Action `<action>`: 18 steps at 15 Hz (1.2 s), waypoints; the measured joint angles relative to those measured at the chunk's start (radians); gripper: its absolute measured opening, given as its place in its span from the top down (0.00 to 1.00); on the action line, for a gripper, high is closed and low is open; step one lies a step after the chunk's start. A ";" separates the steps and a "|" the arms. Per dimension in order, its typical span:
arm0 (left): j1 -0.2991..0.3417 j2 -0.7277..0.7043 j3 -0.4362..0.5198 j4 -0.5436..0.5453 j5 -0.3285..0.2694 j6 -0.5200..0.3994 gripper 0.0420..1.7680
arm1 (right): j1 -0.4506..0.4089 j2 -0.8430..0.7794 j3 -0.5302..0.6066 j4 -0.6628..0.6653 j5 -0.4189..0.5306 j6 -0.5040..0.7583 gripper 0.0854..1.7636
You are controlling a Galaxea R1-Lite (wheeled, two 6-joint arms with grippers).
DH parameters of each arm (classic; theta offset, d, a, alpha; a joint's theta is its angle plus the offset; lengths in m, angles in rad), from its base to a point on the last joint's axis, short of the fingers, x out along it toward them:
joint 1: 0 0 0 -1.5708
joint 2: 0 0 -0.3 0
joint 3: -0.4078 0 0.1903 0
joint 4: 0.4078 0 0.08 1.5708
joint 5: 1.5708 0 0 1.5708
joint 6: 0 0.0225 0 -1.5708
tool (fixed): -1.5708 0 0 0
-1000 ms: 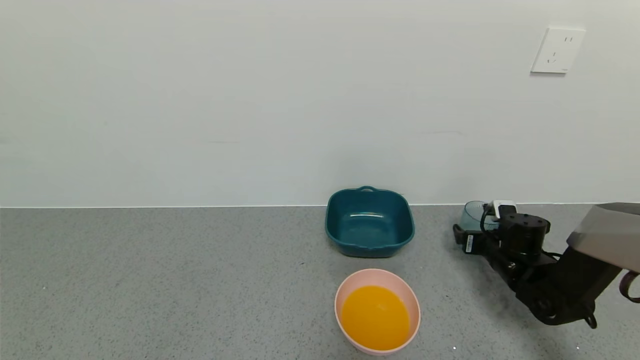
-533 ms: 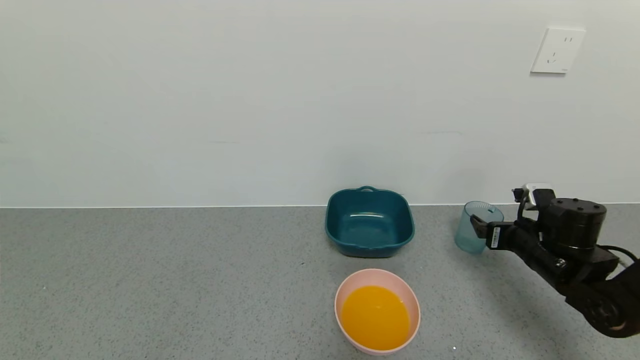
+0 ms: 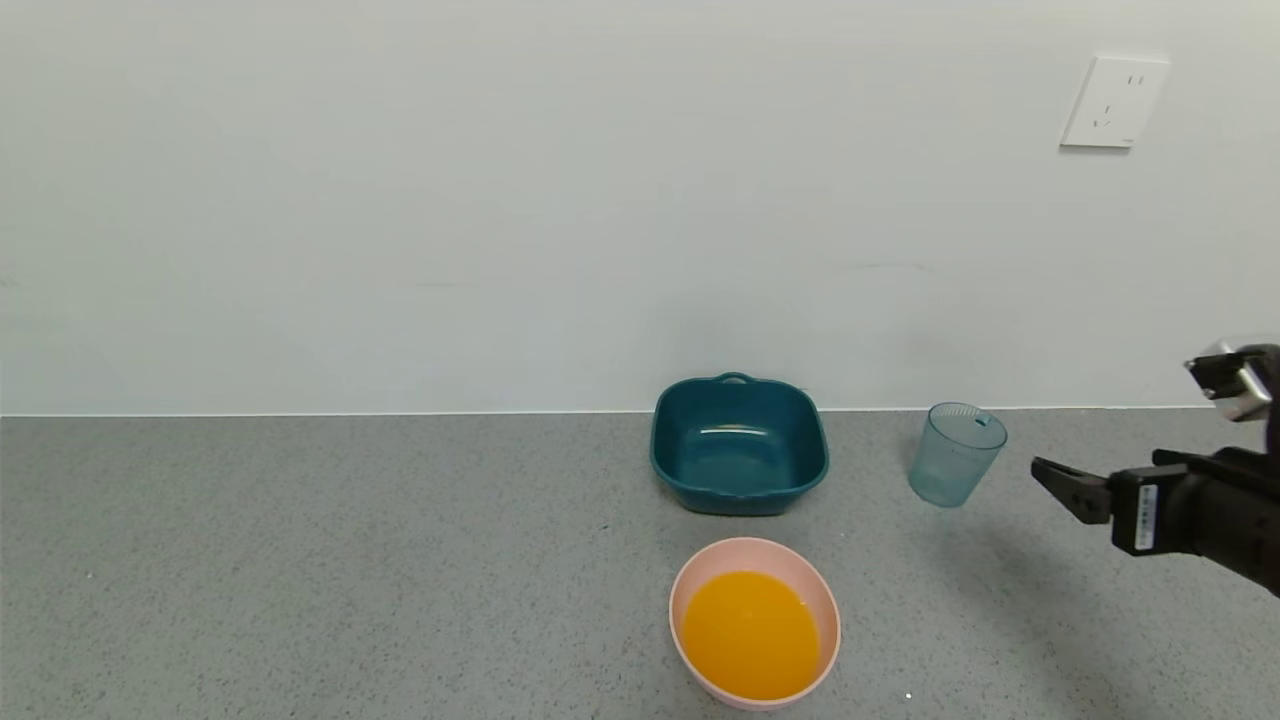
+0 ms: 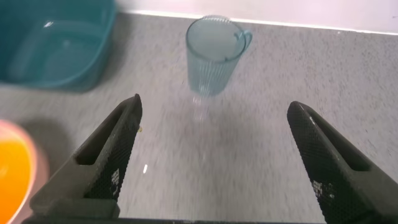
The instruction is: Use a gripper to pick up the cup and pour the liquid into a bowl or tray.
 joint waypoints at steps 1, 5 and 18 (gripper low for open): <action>0.000 0.000 0.000 0.000 0.000 0.000 0.03 | 0.020 -0.086 -0.004 0.097 -0.001 0.000 0.04; 0.000 0.000 0.000 0.000 0.000 0.000 0.03 | 0.063 -0.377 -0.007 0.371 -0.006 0.001 0.04; 0.000 0.000 0.000 0.000 0.000 0.000 0.03 | 0.024 -0.961 0.035 0.669 -0.009 0.000 0.04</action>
